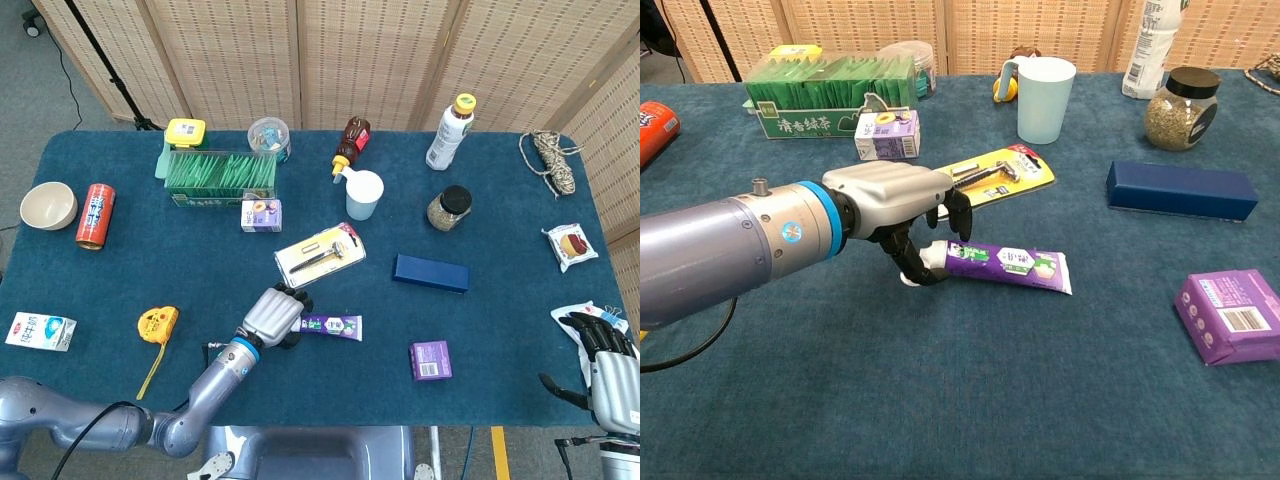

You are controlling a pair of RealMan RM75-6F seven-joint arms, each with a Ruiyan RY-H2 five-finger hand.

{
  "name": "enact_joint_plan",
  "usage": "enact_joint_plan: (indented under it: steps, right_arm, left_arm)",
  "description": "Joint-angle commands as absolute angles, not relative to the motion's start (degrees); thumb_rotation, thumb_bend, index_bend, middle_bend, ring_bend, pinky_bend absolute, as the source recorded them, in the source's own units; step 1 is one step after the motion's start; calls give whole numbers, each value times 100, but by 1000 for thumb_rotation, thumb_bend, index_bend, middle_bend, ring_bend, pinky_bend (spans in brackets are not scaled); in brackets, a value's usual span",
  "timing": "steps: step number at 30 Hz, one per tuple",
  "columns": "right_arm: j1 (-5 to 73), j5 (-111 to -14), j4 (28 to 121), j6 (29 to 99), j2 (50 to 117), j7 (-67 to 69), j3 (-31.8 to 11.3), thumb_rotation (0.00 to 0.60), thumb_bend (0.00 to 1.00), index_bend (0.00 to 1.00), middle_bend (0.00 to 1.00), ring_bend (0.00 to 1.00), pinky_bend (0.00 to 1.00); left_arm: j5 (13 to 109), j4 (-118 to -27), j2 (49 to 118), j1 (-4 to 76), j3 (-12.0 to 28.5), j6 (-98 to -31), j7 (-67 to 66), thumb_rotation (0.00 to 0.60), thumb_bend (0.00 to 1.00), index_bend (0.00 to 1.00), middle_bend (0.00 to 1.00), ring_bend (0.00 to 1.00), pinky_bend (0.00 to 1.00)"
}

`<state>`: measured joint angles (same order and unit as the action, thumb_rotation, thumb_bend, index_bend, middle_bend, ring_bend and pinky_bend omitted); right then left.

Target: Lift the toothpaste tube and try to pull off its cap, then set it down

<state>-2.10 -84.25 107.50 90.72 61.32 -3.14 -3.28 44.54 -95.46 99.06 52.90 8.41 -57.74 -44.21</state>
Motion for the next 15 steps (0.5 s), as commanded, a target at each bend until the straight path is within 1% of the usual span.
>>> enact_joint_plan:
  steps: [1, 7, 11, 15]
  right_arm:
    - [-216, -8427, 10750, 9076, 6133, -315, -328, 600, 0, 234, 202, 161, 172]
    - [-273, -8426, 10759, 9124, 6129, -319, -310, 600, 0, 234, 202, 162, 176]
    - [-312, -8407, 10744, 9147, 6121, -298, -303, 600, 0, 233, 201, 161, 176]
    - [-308, -8419, 10747, 9132, 6121, -299, -308, 600, 0, 233, 201, 162, 176]
  left_arm:
    - [4313, -9496, 9972, 5346, 873, -5741, -4409, 507, 316, 365, 310, 298, 202]
    - [4222, -9413, 10094, 5449, 872, -5802, -4461, 503, 316, 417, 336, 315, 202]
    - [4170, -9357, 10130, 5452, 803, -5845, -4469, 512, 320, 457, 384, 347, 202]
    - [4162, -9324, 10144, 5440, 777, -5890, -4430, 520, 328, 475, 415, 365, 202]
